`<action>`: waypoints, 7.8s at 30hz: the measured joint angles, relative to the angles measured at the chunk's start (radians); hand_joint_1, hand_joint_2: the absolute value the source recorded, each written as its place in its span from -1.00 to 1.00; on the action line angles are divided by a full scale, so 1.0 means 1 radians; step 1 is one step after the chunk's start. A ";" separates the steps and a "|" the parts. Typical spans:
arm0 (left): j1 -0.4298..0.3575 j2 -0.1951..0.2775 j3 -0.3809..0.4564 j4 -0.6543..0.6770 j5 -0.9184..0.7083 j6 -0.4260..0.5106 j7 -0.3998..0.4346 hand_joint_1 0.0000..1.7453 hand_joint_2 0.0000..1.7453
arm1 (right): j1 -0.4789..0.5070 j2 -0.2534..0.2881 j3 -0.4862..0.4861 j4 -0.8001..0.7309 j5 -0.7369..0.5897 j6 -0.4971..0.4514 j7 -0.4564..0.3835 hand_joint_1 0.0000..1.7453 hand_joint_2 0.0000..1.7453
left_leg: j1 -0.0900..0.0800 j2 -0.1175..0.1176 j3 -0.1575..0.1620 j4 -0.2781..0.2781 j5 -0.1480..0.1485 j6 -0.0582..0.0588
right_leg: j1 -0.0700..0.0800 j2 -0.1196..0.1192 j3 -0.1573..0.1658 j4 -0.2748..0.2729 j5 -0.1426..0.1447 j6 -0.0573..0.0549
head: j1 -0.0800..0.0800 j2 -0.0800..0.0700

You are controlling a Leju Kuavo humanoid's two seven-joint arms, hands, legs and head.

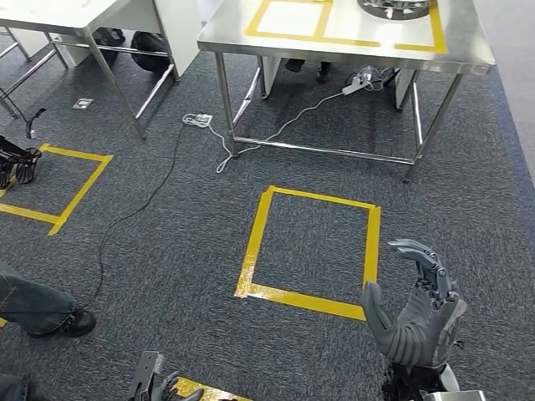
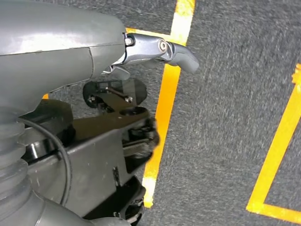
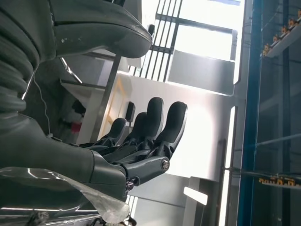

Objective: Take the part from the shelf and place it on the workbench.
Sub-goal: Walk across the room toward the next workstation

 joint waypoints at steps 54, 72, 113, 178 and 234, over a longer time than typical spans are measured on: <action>0.003 0.011 -0.001 0.000 0.006 -0.003 -0.021 -1.00 -1.00 | 0.010 0.000 0.002 -0.002 0.003 -0.012 -0.004 -1.00 -1.00 | -0.012 -0.002 0.118 -0.248 0.076 0.064 | -0.015 0.018 -0.038 0.053 -0.036 0.063 | -0.002 0.000; 0.000 0.008 -0.005 0.000 0.006 0.000 -0.020 -1.00 -1.00 | 0.023 0.000 -0.001 -0.004 0.014 -0.013 -0.006 -1.00 -1.00 | -0.002 -0.013 -0.015 -0.005 -0.028 0.000 | -0.014 0.032 -0.005 0.009 -0.006 0.009 | -0.015 0.000; 0.002 0.011 -0.008 0.000 0.013 0.001 -0.032 -1.00 -1.00 | 0.012 0.000 -0.005 -0.009 0.032 -0.007 -0.003 -1.00 -1.00 | -0.021 0.057 0.094 -0.224 0.073 0.029 | 0.003 -0.073 0.009 0.028 -0.045 0.039 | -0.010 0.000; -0.005 0.002 -0.008 0.001 0.027 0.010 -0.050 -1.00 -1.00 | 0.048 0.008 -0.064 -0.051 0.036 -0.014 -0.028 -1.00 -1.00 | -0.016 0.014 0.105 -0.237 0.085 0.047 | 0.000 0.021 -0.084 0.198 -0.126 0.039 | 0.002 0.000; -0.006 0.005 -0.012 0.001 0.036 0.011 -0.056 -1.00 -1.00 | 0.053 0.041 -0.105 -0.051 0.035 0.017 -0.027 -1.00 -1.00 | -0.030 0.071 0.074 -0.209 0.095 0.023 | 0.001 -0.074 -0.008 0.050 -0.043 0.026 | -0.011 0.000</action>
